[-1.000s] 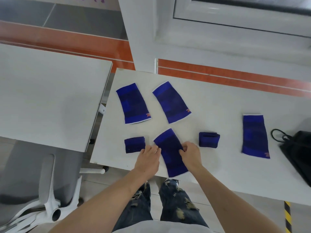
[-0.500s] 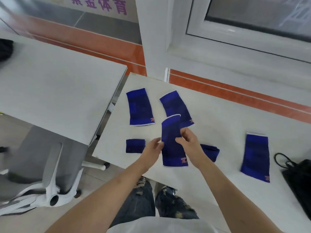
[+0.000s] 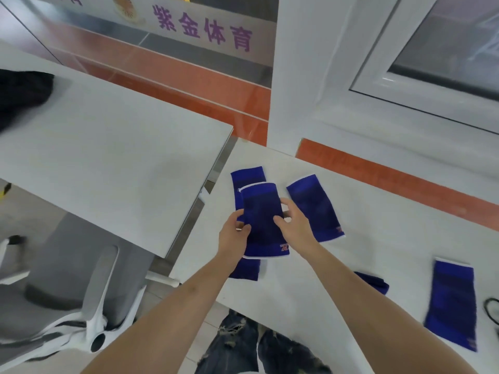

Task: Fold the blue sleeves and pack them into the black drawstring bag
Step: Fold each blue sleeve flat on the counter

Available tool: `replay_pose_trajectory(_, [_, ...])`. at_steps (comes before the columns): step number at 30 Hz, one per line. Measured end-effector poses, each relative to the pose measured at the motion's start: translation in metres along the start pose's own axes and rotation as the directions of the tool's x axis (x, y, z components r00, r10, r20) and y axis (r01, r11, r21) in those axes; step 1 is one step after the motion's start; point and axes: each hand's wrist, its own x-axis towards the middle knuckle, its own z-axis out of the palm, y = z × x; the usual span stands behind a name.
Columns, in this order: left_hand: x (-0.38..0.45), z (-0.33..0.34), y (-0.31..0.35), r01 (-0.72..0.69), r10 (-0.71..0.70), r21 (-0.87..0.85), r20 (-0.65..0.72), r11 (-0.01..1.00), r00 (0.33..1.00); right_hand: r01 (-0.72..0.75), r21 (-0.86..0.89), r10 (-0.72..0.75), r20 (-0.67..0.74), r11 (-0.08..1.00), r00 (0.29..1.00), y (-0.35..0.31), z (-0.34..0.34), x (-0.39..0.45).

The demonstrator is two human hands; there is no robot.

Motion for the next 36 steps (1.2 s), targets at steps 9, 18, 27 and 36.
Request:
replay_pose_trajectory(9, [0.071,-0.014,0.007,-0.006,0.007,0.085,-0.005,0.996,1.0,0.057,-0.238,-0.077,-0.074,0.97,0.994,-0.025,0.028,0.065])
replay_pose_trajectory(18, [0.098,-0.008,-0.01,0.031,-0.03,0.231,-0.009,0.972,1.0,-0.035,-0.45,-0.03,-0.136,0.892,0.99,-0.01,0.044,0.082])
replay_pose_trajectory(27, [0.095,-0.006,-0.013,-0.089,0.107,0.316,-0.042,0.945,0.993,0.004,-0.422,-0.103,-0.212,0.907,0.972,-0.005,0.052,0.079])
replay_pose_trajectory(36, [0.103,-0.001,-0.014,-0.05,0.082,0.292,-0.097,0.955,0.992,-0.074,-0.392,-0.024,-0.239,0.917,0.971,-0.007,0.053,0.082])
